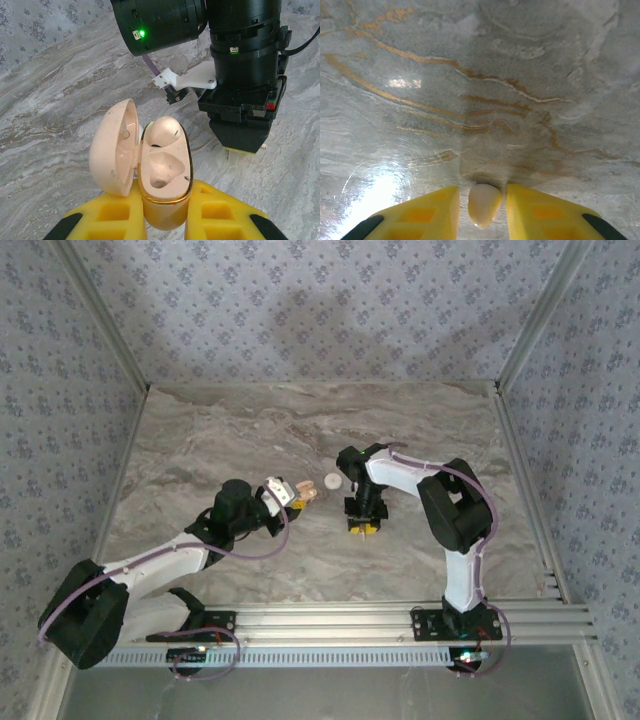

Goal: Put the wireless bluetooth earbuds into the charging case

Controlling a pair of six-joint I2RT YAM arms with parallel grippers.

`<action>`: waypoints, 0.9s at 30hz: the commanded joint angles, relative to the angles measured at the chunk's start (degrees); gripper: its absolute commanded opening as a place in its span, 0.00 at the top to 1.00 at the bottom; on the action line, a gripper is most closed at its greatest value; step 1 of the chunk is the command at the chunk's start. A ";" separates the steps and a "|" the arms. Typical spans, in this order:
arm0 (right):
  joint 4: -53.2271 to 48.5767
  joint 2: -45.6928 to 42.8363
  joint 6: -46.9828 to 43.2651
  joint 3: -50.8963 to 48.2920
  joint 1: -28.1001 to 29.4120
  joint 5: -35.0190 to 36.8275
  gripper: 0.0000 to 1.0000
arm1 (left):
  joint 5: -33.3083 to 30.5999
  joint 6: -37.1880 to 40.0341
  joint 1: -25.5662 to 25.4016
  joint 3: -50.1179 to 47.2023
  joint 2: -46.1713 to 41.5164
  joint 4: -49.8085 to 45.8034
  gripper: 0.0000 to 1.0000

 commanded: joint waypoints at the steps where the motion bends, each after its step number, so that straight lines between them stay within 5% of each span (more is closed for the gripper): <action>1: 0.76 1.31 0.88 -0.28 0.32 0.03 0.69 | 0.15 0.24 -0.06 0.12 -0.72 0.37 0.89; 16: 5.78 -1.64 0.99 -3.16 0.04 1.44 0.77 | 0.58 0.25 -0.06 0.56 0.41 -0.06 0.89; 27: 23.03 -19.03 -0.33 -13.34 0.00 4.45 0.78 | 2.75 -2.35 -0.20 0.72 5.53 5.30 0.89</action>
